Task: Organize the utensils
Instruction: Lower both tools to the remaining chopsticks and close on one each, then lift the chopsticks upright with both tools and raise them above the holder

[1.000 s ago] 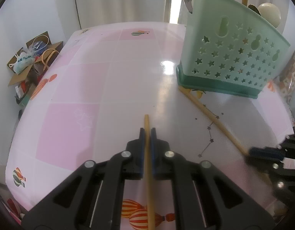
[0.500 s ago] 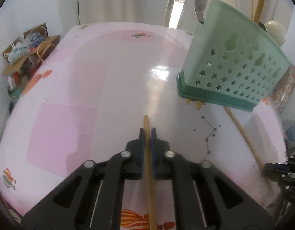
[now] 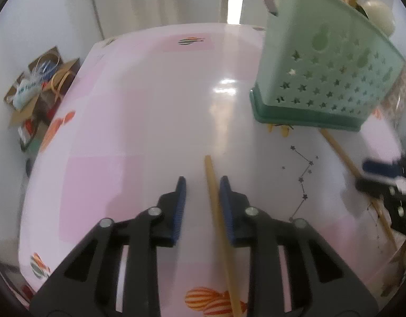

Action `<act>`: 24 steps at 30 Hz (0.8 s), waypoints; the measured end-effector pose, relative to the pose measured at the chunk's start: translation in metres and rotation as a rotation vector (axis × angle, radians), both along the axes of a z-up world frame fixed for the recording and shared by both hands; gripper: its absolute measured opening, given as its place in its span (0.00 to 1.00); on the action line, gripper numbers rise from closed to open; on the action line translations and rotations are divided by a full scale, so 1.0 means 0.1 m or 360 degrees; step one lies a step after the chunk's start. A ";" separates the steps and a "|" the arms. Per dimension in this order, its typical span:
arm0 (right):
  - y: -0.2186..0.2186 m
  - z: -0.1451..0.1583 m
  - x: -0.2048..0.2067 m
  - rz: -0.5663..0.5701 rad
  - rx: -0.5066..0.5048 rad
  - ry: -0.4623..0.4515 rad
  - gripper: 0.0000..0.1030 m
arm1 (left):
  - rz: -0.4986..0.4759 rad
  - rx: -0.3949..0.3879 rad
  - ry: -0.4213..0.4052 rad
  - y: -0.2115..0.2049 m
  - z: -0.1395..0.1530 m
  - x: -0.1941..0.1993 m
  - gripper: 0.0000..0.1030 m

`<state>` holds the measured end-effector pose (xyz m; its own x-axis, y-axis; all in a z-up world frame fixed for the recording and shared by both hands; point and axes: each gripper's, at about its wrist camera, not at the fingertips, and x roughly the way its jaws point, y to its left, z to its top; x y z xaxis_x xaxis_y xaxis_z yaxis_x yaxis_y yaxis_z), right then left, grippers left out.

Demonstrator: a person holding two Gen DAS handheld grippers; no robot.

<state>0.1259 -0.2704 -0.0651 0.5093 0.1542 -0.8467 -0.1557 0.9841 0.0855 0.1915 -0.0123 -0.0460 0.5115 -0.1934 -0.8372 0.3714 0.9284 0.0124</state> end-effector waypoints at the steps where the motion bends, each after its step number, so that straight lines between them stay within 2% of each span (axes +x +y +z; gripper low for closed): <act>1: 0.01 -0.01 0.05 -0.0006 -0.0007 -0.0002 0.28 | -0.0014 0.0002 0.0005 -0.03 0.00 0.03 0.17; 4: 0.03 -0.06 0.18 -0.0014 -0.0016 -0.0019 0.25 | -0.0020 0.0003 0.0009 -0.02 0.01 0.07 0.06; 6: 0.06 -0.05 0.23 -0.0002 -0.0044 -0.0034 0.11 | -0.0012 -0.0016 0.0013 -0.02 0.02 0.10 0.04; 7: 0.06 -0.05 0.24 0.0003 -0.0018 -0.0027 0.08 | -0.0009 -0.0019 0.0019 -0.01 0.02 0.10 0.04; 11: 0.08 0.00 0.23 -0.0009 -0.0070 -0.0066 0.07 | 0.0017 -0.0046 -0.0016 0.03 0.14 0.09 0.03; 17: -0.06 0.36 0.01 -0.0060 -0.0003 -0.0221 0.07 | 0.0003 -0.0291 -0.0180 0.20 0.69 -0.06 0.03; 19: -0.15 0.46 -0.09 -0.0087 0.0041 -0.0269 0.07 | -0.0020 -0.0401 -0.0260 0.27 0.95 -0.16 0.03; 24: -0.37 0.71 -0.26 -0.0162 0.0116 -0.0380 0.07 | -0.0075 -0.0556 -0.0481 0.37 1.50 -0.36 0.03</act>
<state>0.1004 -0.3077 0.0061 0.7094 0.1484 -0.6890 -0.0809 0.9883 0.1295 0.1551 0.0252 0.1043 0.7066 -0.4659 -0.5325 0.4409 0.8786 -0.1837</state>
